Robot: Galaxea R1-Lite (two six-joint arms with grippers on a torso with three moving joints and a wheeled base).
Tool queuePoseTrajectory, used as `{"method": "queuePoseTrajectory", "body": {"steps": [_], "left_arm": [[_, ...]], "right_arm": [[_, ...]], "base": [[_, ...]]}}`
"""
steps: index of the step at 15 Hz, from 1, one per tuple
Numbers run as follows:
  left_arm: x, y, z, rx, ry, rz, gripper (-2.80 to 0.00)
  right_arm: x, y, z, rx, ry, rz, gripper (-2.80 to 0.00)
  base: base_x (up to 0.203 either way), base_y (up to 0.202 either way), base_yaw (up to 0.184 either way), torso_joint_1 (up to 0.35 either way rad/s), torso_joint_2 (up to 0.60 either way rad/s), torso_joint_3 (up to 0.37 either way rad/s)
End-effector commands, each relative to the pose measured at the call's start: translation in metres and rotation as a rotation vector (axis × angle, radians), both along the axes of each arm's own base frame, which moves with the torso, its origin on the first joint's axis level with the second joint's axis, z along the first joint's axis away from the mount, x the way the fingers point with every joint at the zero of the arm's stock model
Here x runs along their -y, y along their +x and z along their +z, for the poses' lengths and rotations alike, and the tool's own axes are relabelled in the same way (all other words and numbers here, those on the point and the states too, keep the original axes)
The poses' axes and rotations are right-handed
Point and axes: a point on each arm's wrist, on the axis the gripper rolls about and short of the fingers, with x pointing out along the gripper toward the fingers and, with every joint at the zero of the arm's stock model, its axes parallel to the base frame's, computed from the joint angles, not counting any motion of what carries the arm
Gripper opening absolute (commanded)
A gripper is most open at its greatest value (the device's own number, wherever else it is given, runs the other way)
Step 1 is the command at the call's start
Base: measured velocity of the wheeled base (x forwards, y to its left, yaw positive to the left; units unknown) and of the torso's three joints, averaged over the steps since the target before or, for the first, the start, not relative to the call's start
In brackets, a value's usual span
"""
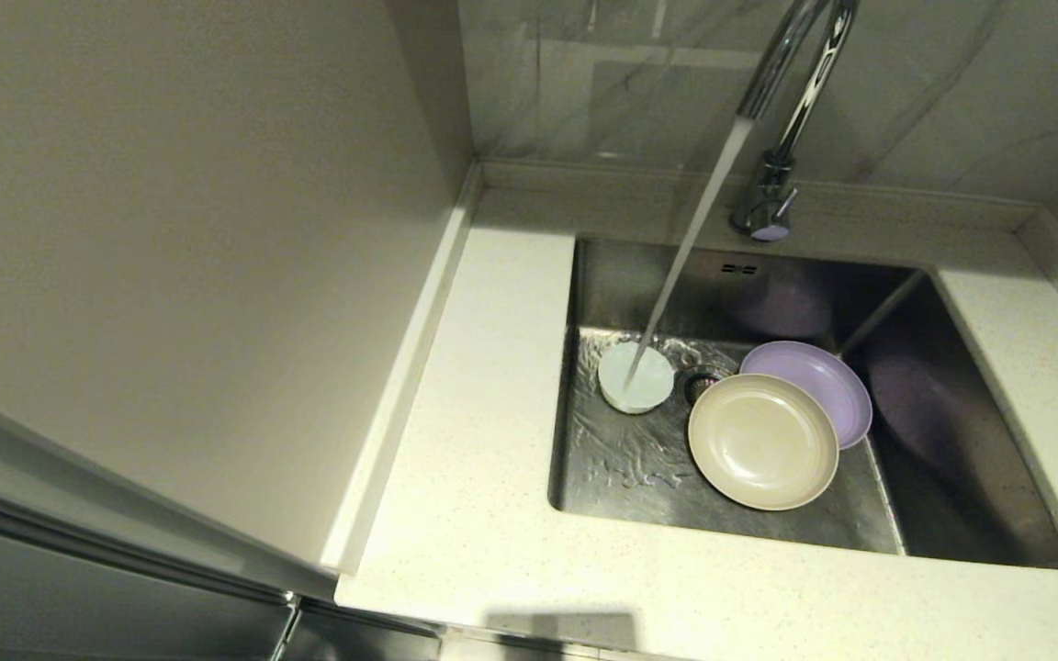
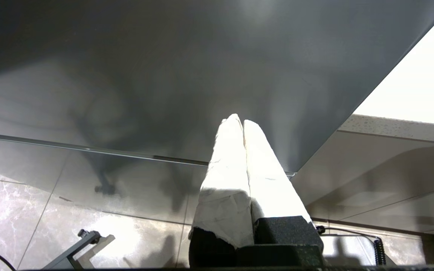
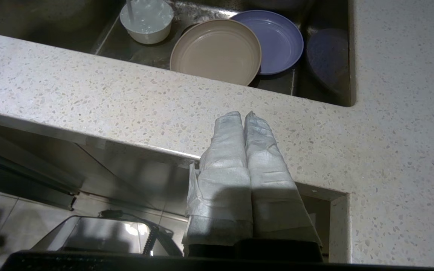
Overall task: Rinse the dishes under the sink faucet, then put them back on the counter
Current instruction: Wait for the water to rinse the bowl
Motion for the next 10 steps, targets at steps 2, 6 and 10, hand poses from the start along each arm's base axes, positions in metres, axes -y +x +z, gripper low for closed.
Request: {"method": "queuePoseTrajectory", "body": {"steps": [2, 6, 10], "left_arm": [[0.0, -0.0001, 0.0, 0.002, -0.001, 0.001, -2.8], [0.0, -0.0001, 0.0, 0.002, -0.001, 0.001, -2.8], [0.0, -0.0001, 0.0, 0.002, -0.001, 0.001, -2.8]], "right_arm": [[0.0, 0.0002, 0.0, -0.003, -0.001, 0.0, -2.8], [0.0, 0.0002, -0.0001, -0.004, -0.001, 0.0, -2.8], [0.0, 0.0002, -0.0001, -0.004, -0.001, 0.0, -2.8]], "base": [[0.0, 0.0, 0.0, 0.0, 0.0, 0.0], [0.0, 0.0, 0.0, 0.0, 0.0, 0.0], [0.0, 0.0, 0.0, 0.0, 0.0, 0.0]]}}
